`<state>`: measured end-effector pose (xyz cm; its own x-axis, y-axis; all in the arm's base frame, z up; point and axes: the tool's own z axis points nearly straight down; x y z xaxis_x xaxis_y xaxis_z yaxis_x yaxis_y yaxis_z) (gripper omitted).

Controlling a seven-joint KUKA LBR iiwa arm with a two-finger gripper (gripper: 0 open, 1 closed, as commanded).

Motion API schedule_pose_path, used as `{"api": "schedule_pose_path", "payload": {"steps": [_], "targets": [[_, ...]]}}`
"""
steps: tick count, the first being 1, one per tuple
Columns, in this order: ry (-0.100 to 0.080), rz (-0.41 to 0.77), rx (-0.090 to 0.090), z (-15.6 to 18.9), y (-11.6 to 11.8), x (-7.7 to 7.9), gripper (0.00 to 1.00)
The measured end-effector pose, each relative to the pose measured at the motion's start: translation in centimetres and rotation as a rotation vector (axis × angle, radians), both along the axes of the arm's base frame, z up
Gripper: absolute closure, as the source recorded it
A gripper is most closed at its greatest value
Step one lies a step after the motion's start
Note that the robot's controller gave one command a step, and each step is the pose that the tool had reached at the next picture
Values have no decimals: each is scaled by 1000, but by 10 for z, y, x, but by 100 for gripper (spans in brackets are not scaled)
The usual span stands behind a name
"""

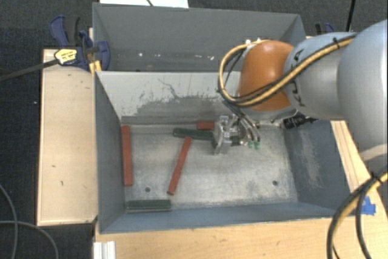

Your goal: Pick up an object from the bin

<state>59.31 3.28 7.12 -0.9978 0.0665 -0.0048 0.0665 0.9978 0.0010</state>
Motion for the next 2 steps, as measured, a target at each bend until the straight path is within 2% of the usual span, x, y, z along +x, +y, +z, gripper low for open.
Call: {"api": "schedule_pose_path", "payload": {"steps": [1,2], "targets": [[0,-1,0,0,0,0,100],[-3,6,0,211,-15,-23,100]]}}
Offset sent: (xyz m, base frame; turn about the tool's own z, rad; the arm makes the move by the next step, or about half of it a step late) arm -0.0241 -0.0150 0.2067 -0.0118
